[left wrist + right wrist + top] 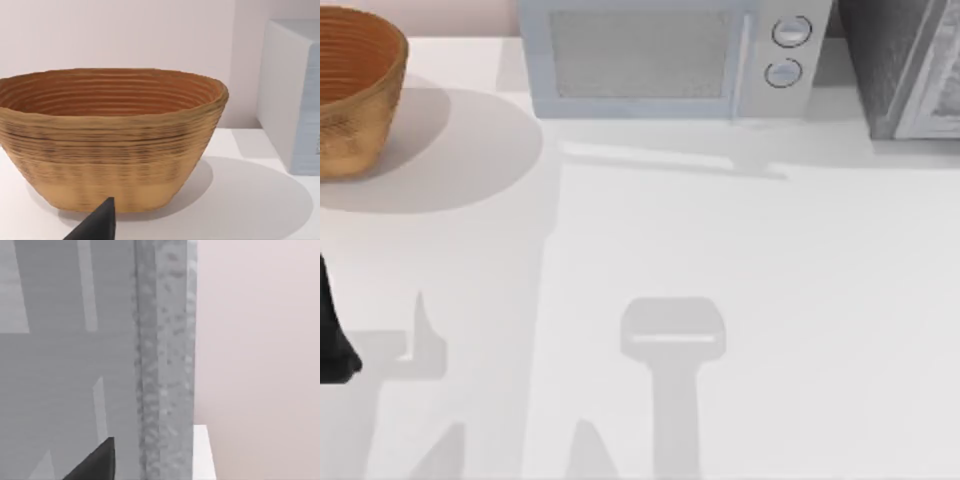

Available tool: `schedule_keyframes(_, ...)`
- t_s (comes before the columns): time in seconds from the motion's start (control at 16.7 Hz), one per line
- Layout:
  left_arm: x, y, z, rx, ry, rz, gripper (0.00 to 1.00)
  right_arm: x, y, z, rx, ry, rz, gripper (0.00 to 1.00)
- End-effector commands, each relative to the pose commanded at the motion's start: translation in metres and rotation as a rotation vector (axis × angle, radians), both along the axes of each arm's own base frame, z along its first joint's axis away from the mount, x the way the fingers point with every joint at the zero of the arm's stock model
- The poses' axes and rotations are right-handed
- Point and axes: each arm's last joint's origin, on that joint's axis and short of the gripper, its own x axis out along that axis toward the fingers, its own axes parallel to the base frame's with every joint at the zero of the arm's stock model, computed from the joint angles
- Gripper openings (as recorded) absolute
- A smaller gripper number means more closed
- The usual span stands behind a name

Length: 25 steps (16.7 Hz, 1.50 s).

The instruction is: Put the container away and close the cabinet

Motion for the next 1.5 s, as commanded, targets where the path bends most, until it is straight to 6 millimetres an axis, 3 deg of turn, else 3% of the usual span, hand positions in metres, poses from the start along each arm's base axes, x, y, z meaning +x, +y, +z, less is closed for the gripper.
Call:
schedule_keyframes(0.3, 0.000, 0.000, 0.000, 0.000, 0.000, 0.000, 1.00, 0.008, -0.013, 0.108, 0.023, 0.013, 0.007, 1.00)
schedule_keyframes(0.54, 0.000, 0.000, 0.000, 0.000, 0.000, 0.000, 1.00, -0.004, 0.013, 0.194, 0.029, 0.017, 0.008, 1.00)
schedule_keyframes(0.72, 0.000, 0.000, 0.000, 0.000, 0.000, 0.000, 1.00, -0.018, 0.042, 0.241, 0.008, 0.005, 0.007, 1.00)
schedule_keyframes(0.9, 0.000, 0.000, 0.000, 0.000, 0.000, 0.000, 1.00, -0.027, 0.061, 0.264, -0.009, -0.005, 0.007, 1.00)
schedule_keyframes(1.26, 0.000, 0.000, 0.000, 0.000, 0.000, 0.000, 1.00, -0.028, 0.061, 0.266, -0.013, -0.007, 0.004, 1.00)
schedule_keyframes(1.5, 0.000, 0.000, 0.000, 0.000, 0.000, 0.000, 1.00, -0.007, 0.075, 0.267, 0.007, -0.007, 0.005, 1.00)
